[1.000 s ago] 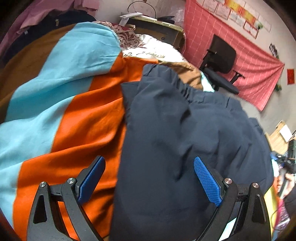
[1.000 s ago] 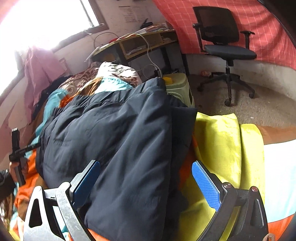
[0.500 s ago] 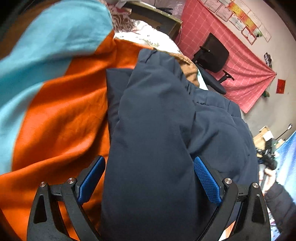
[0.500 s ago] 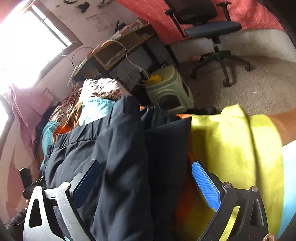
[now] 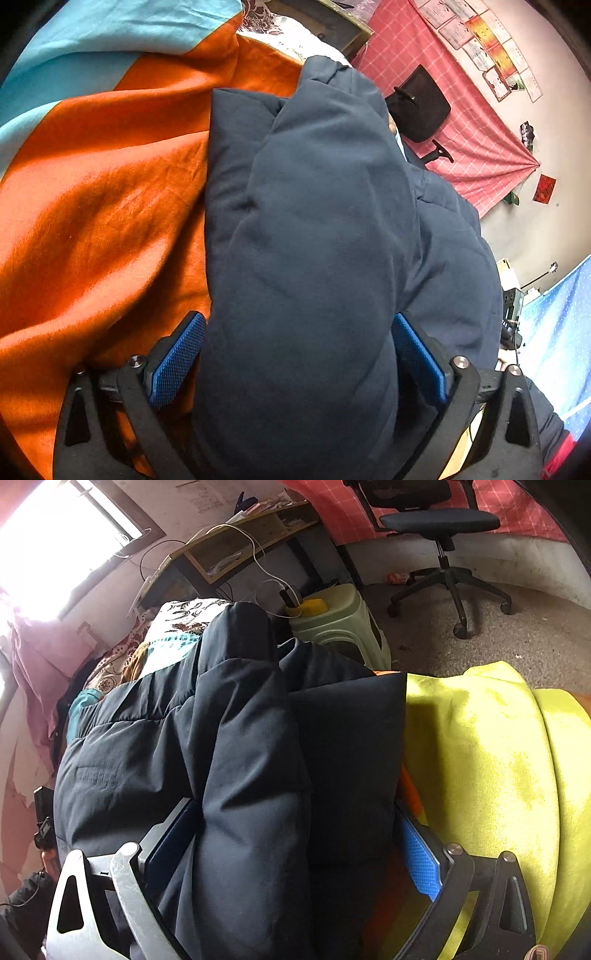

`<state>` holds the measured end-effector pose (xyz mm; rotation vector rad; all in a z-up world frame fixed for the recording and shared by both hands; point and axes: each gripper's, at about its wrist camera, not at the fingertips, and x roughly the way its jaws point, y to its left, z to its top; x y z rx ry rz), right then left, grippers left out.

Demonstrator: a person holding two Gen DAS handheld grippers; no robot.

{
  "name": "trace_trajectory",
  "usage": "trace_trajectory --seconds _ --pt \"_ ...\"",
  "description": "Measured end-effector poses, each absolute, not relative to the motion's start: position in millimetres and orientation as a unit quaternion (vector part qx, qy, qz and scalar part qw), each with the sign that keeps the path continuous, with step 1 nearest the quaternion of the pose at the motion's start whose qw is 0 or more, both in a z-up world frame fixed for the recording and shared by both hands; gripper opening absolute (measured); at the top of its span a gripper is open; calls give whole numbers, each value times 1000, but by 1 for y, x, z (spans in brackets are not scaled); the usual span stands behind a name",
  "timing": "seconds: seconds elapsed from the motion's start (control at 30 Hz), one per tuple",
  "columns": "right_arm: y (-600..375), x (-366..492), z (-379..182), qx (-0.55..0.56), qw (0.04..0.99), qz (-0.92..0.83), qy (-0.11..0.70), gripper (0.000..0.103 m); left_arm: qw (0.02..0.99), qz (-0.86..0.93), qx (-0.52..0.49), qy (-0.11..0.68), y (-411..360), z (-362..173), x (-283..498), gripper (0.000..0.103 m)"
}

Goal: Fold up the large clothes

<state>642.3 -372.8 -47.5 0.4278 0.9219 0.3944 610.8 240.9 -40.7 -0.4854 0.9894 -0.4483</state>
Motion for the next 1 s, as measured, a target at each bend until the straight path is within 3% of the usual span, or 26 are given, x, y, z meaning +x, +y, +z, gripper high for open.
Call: trace_trajectory --seconds 0.07,0.2,0.53,0.73,1.0 --pt "-370 642 -46 207 855 195 435 85 828 -213 -229 465 237 -40 613 85" --pt "-362 637 -40 199 858 206 427 61 833 -198 -224 465 234 -35 606 70" --pt "-315 617 -14 52 902 144 404 40 847 -138 -198 474 209 -16 591 36" --pt "-309 613 1 55 902 113 412 23 846 -101 -205 482 198 0 583 18" --pt "-308 588 47 68 914 105 387 14 863 -103 -194 456 194 36 549 11"
